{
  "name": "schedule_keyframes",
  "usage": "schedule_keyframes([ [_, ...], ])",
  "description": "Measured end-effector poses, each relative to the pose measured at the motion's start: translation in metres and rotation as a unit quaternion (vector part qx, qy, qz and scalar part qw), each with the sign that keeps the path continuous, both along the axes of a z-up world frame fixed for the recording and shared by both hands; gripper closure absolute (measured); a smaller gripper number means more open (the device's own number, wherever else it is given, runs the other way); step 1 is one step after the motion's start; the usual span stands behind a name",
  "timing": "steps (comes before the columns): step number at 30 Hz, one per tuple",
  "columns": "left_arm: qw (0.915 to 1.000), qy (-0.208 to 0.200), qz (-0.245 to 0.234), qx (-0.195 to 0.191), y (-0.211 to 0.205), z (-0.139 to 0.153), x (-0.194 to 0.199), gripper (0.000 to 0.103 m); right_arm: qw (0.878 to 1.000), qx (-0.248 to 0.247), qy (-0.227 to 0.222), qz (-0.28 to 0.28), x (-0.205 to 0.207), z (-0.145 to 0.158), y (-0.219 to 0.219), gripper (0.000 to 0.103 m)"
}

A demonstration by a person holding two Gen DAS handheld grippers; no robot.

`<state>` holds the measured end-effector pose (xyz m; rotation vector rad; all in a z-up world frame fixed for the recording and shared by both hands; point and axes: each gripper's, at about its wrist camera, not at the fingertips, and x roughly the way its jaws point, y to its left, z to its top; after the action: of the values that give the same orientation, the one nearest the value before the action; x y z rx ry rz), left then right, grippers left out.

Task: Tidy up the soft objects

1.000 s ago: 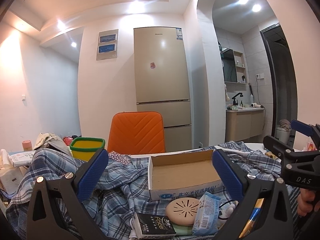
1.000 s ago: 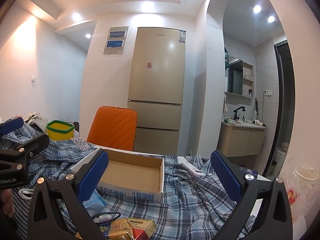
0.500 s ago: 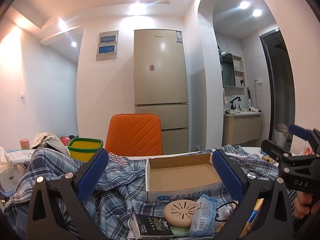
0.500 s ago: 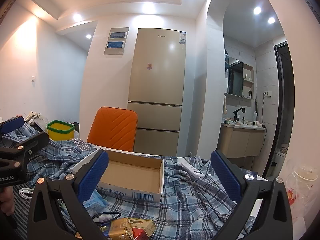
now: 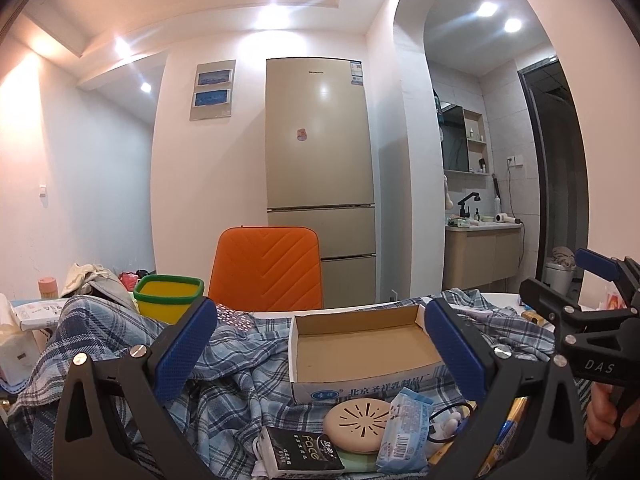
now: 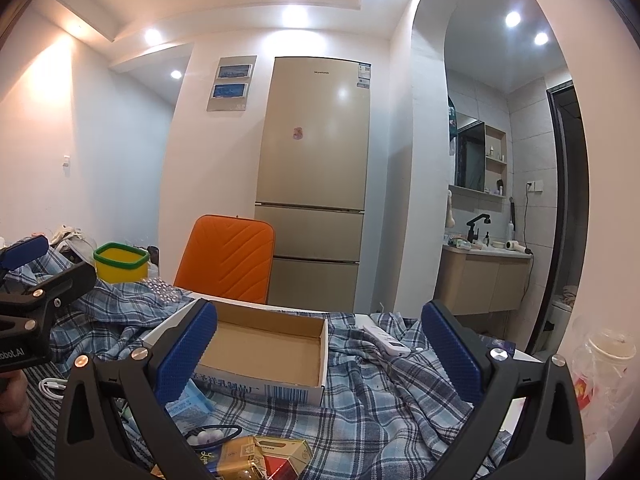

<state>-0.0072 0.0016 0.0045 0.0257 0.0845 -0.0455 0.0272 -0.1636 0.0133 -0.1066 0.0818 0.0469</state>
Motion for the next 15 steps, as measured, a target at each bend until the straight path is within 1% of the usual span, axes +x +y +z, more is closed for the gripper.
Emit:
schedule_keyframes([
  [6, 0.9999, 0.003, 0.014, -0.004, 0.003, 0.001, 0.001, 0.000, 1.000, 0.006, 0.008, -0.001, 0.003, -0.001, -0.002, 0.000],
  [10, 0.9999, 0.006, 0.011, -0.006, 0.004, 0.002, 0.000, 0.000, 1.000, 0.010, 0.015, 0.002, 0.006, -0.002, -0.003, 0.000],
  [13, 0.9998, 0.017, 0.004, -0.005, 0.004, 0.005, 0.000, 0.000, 1.000, 0.007, 0.009, -0.005, 0.003, -0.001, -0.003, 0.000],
  [15, 0.9996, 0.020, -0.001, -0.020, 0.007, 0.010, -0.003, 0.000, 1.000, 0.008, -0.002, -0.012, -0.001, 0.000, -0.003, 0.000],
])
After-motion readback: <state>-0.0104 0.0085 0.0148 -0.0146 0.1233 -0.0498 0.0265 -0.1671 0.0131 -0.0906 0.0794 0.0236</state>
